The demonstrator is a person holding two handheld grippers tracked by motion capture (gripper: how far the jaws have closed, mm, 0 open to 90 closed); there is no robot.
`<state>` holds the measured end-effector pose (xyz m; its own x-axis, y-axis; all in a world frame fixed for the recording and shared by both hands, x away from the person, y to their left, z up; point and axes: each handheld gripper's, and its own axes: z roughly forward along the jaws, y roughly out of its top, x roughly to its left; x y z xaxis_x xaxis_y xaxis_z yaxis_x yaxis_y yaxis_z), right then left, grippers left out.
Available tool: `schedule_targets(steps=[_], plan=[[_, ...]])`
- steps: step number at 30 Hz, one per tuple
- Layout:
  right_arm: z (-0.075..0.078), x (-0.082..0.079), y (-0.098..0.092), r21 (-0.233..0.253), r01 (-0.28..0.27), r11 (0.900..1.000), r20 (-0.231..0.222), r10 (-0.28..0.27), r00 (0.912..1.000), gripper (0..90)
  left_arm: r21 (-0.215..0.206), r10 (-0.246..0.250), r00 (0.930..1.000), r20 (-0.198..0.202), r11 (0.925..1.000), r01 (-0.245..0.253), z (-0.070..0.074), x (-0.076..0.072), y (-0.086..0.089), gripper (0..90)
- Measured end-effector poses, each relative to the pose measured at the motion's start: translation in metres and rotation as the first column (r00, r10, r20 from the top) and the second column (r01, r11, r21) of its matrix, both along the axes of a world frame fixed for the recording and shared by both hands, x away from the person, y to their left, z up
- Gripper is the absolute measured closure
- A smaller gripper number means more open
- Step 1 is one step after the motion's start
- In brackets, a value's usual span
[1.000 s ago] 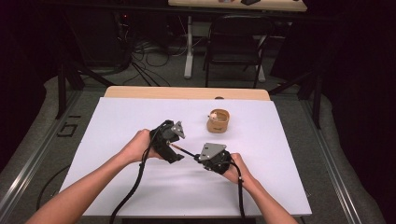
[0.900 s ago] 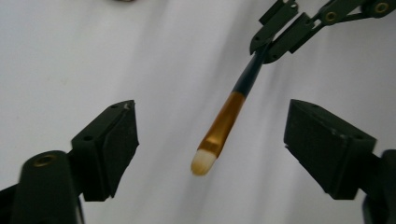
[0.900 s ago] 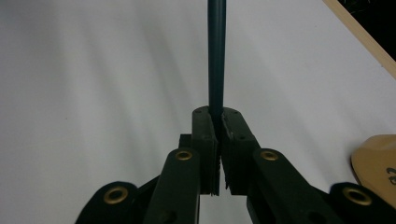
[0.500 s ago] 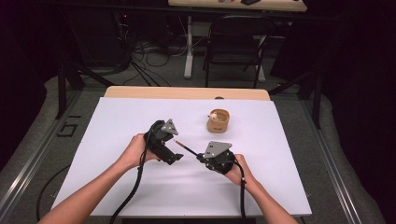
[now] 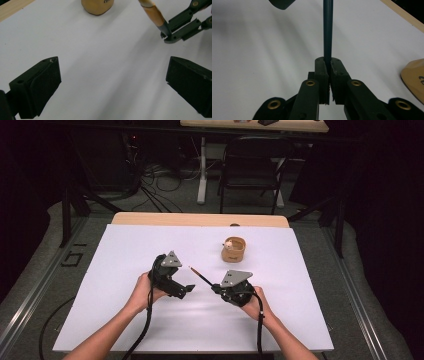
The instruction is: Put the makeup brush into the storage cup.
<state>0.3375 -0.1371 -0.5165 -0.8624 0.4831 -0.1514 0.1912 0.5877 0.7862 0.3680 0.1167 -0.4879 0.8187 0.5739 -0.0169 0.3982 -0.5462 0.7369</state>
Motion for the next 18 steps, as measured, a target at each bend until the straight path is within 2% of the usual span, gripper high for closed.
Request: schedule_targets(steps=[4, 8, 10, 13, 18], plan=[[0.0000, -0.0004, 0.0016, 0.012, 0.004, 1.000, -0.012, -0.004, 0.9999, 85.6, -0.028, 0.010, 0.9998, 0.018, 0.9996, -0.009, -0.0038, -0.0018, -0.0011, 0.0], [0.0000, -0.0007, 0.0027, 0.024, 0.013, 1.000, -0.021, -0.012, 0.9997, 85.6, -0.082, 0.021, 0.9995, 0.022, 0.9964, -0.020, -0.0071, -0.0025, -0.0023, 0.0], [0.0005, -0.0011, 0.0028, 0.030, 0.020, 0.999, -0.019, -0.020, 0.9996, 85.6, -0.096, 0.032, 0.9992, 0.025, 0.9949, -0.029, -0.0087, -0.0030, -0.0028, 0.0], [0.0015, -0.0022, 0.0019, 0.046, 0.023, 0.999, -0.013, -0.023, 0.9997, 85.6, -0.095, 0.033, 0.9988, 0.035, 0.9951, -0.030, -0.0088, -0.0033, -0.0042, 0.8], [0.0030, -0.0035, 0.0017, 0.079, 0.037, 0.996, -0.012, -0.036, 0.9993, 85.6, -0.144, 0.041, 0.9982, 0.044, 0.9890, -0.034, -0.0081, -0.0043, -0.0021, 4.7]])
